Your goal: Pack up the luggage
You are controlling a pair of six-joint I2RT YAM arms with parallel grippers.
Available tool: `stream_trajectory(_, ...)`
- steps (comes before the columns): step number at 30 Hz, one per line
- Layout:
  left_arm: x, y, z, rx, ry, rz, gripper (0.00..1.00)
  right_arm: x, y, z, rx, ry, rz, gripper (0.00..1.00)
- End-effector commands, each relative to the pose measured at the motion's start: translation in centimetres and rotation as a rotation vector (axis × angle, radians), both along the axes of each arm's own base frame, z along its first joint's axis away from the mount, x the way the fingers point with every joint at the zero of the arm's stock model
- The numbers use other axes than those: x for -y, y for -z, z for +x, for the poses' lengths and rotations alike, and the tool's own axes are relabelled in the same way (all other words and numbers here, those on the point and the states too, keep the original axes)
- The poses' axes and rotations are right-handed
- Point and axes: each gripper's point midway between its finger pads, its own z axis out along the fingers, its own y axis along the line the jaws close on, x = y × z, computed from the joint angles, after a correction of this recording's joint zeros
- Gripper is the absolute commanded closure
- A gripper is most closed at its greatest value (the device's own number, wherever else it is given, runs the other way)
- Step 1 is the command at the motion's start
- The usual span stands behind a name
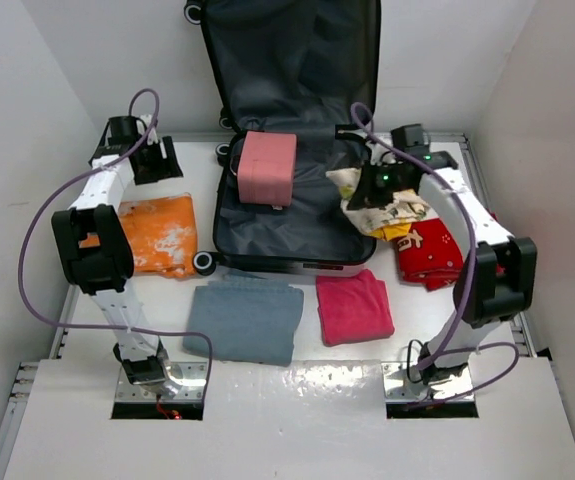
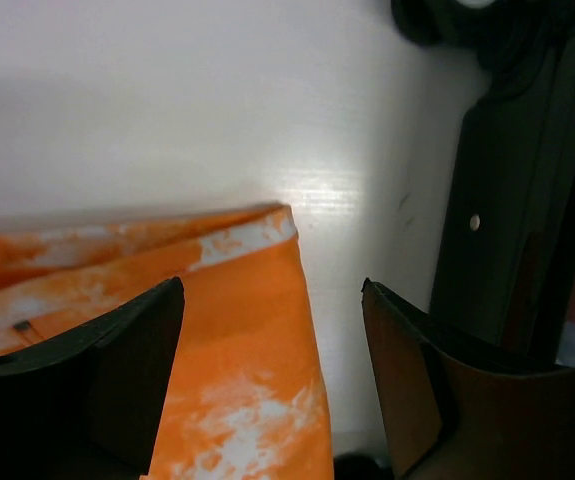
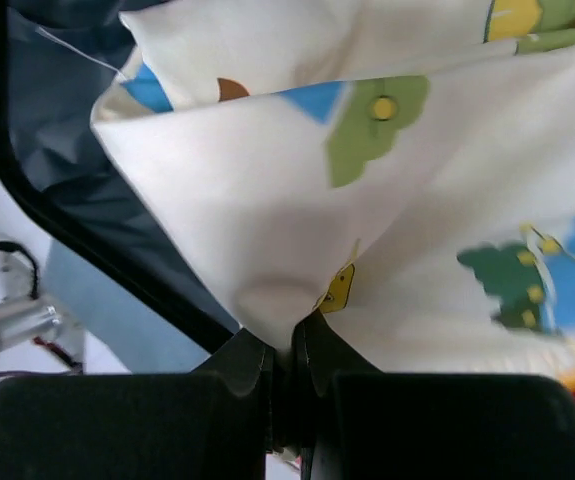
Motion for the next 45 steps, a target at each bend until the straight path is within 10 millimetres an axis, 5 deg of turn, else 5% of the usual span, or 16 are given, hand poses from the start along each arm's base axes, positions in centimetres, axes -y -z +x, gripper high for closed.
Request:
stream_trajectory(1, 0.5, -3.9, -0.9, 0.095, 0.002, -0.029, 0.24, -6.0, -0.3, -0.7, -0.062, -0.025, 0.158, 1.00)
stream_trajectory(9, 0.6, -3.6, -2.5, 0.088, -0.020, -0.061, 0.24, -16.8, 2.4, -2.5, -0.221, -0.023, 0.282, 1.00)
stream_trajectory(18, 1.6, -2.1, -4.5, 0.075, -0.018, -0.126, 0.24, -23.8, 3.9, -0.2, -0.227, 0.013, 0.355, 1.00)
stream_trajectory(22, 1.0, -2.0, -5.0, 0.085, -0.029, -0.130, 0.24, -25.6, 6.0, 1.2, -0.247, 0.047, 0.396, 1.00)
stream_trajectory(28, 0.7, -1.7, -5.6, 0.081, -0.046, -0.138, 0.24, -28.5, 5.5, 3.7, -0.175, 0.049, 0.448, 1.00)
stream_trajectory(33, 0.9, -1.7, -5.6, 0.082, -0.039, -0.144, 0.24, -30.6, 5.6, 3.4, -0.157, 0.048, 0.441, 1.00)
stream_trajectory(35, 0.9, -1.9, -5.5, 0.091, -0.038, -0.142, 0.24, -30.8, 5.8, 3.1, -0.149, 0.050, 0.406, 0.94)
stream_trajectory(39, 0.6, -2.2, -5.5, 0.097, -0.057, -0.135, 0.24, -30.1, 6.9, 2.2, -0.155, 0.058, 0.354, 0.55)
stream_trajectory(40, 0.4, -2.3, -5.3, 0.105, -0.063, -0.128, 0.24, -30.0, 5.8, 2.0, -0.142, 0.050, 0.357, 0.46)
stream_trajectory(45, -0.1, -3.1, -5.4, 0.128, -0.055, -0.082, 0.24, -28.4, 2.1, 1.6, 0.007, -0.053, 0.331, 0.43)
